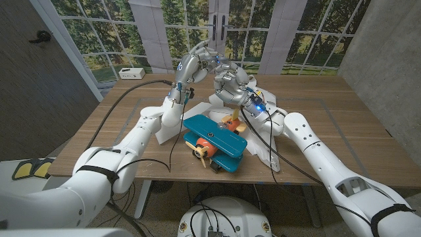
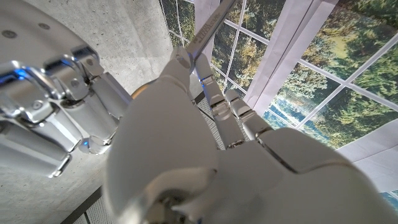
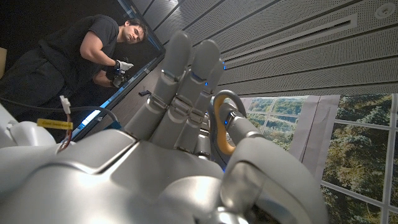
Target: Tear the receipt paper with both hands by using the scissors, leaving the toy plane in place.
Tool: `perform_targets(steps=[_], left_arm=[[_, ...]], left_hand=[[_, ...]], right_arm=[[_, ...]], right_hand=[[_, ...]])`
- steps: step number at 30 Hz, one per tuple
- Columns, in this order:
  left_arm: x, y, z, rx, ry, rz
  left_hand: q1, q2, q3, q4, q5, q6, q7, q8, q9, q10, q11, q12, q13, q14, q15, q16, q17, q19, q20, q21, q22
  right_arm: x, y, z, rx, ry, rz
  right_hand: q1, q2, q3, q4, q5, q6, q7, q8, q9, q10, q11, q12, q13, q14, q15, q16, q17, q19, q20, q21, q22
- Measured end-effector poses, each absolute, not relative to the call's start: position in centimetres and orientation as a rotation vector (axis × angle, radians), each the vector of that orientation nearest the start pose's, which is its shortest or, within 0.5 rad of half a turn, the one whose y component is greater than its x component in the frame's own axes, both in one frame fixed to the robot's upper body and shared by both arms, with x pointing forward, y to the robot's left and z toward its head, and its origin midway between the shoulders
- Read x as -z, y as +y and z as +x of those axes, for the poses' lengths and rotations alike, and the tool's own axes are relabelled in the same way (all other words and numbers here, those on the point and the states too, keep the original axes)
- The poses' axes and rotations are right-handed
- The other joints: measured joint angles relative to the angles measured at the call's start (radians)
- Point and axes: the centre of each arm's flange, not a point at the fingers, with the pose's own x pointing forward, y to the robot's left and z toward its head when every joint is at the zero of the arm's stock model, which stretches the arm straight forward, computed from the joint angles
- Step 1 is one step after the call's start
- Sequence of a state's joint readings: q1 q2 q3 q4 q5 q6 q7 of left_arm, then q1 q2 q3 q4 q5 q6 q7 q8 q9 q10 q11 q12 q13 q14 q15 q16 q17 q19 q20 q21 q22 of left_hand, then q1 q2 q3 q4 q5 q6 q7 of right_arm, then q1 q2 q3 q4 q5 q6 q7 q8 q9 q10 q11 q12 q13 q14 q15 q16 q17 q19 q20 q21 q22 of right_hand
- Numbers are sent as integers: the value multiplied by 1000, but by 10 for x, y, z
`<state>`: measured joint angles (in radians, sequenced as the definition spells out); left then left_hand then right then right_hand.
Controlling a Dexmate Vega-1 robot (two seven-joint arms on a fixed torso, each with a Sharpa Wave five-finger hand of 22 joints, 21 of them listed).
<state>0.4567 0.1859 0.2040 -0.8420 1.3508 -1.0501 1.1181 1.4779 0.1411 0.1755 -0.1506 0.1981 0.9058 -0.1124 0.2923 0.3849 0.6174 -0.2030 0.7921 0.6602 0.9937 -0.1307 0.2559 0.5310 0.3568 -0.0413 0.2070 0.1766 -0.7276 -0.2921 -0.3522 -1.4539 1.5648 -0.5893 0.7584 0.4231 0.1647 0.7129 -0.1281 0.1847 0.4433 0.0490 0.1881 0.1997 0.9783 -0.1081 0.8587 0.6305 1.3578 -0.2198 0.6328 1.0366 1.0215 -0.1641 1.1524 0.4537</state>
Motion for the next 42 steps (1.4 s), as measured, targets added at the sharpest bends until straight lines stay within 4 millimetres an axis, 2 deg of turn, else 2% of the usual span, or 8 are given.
perform_targets(steps=[6, 17, 19, 22, 25, 37, 42], left_arm=[[-88, 166, 591, -131, -1755, 803], [-91, 173, 592, -144, -1761, 849], [-90, 173, 592, -142, -1760, 855], [-94, 176, 592, -144, -1768, 875], [-97, 178, 591, -140, -1774, 892], [-103, 182, 591, -107, -1795, 955], [-105, 182, 591, -96, -1797, 969]], left_hand=[[0, 0, -1, -1, 0, 0, 0, 0, -4, -4, 4, 0, 1, -1, -4, 0, 1, 0, 0, 0, 0], [0, 0, -1, -1, 0, 0, 0, 0, -3, -40, 3, 4, 10, -9, -12, -5, 12, -2, -2, 0, 3], [0, 0, 2, 2, -5, 0, 0, 14, -3, -40, 3, 4, 10, -9, -12, -6, 16, -5, -5, 0, 3], [0, 0, 2, 2, -6, 4, 4, 15, -3, -44, -1, 4, 14, -10, -13, -8, 16, -9, -2, 0, 3], [0, 0, 2, 2, -6, 4, 3, 25, -3, -45, -2, 4, 15, -11, -14, -9, 16, -11, 0, 0, 3], [6, -6, 2, 2, -10, 8, 0, 29, -3, -45, -2, 4, 15, -11, -14, -9, 21, -11, 0, 0, 3], [6, -6, 2, 2, -10, 8, 0, 29, -3, -45, -2, 4, 15, -11, -14, -9, 23, -11, 0, 0, 3]], right_arm=[[-46, -85, 551, -1606, -181, 927], [-40, -83, 549, -1614, -148, 942], [-39, -84, 550, -1611, -146, 942], [-36, -84, 550, -1611, -133, 944], [-34, -84, 551, -1608, -125, 943], [-32, -87, 555, -1607, -124, 935], [-32, -88, 557, -1609, -131, 932]], right_hand=[[-13, -12, -29, 25, -8, 23, 8, 0, 0, 19, 3, 0, -19, 0, 0, 7, 13, 6, -2, 9, -13], [-75, -16, -68, 64, -11, 41, 26, 0, -1, 56, 17, 0, -53, 0, 0, 3, 5, 17, -5, 17, -33], [-89, -21, -79, 75, -15, 48, 33, 0, -1, 69, 19, 0, -69, 8, 3, 3, 5, 28, -10, 25, -38], [-120, -37, -98, 94, -15, 58, 42, 0, -5, 91, 25, -5, -94, 13, 2, 3, 5, 36, -18, 29, -49], [-138, -45, -109, 105, -15, 81, 47, 4, -5, 105, 25, -12, -115, 13, 2, 3, 5, 46, -20, 32, -58], [-139, -46, -110, 106, -11, 100, 53, 5, -9, 121, 22, -16, -130, 18, -4, 7, 3, 56, -24, 39, -74], [-140, -48, -110, 95, -7, 107, 49, 5, -9, 124, 19, -15, -126, 18, -4, 10, 2, 60, -27, 39, -78]])
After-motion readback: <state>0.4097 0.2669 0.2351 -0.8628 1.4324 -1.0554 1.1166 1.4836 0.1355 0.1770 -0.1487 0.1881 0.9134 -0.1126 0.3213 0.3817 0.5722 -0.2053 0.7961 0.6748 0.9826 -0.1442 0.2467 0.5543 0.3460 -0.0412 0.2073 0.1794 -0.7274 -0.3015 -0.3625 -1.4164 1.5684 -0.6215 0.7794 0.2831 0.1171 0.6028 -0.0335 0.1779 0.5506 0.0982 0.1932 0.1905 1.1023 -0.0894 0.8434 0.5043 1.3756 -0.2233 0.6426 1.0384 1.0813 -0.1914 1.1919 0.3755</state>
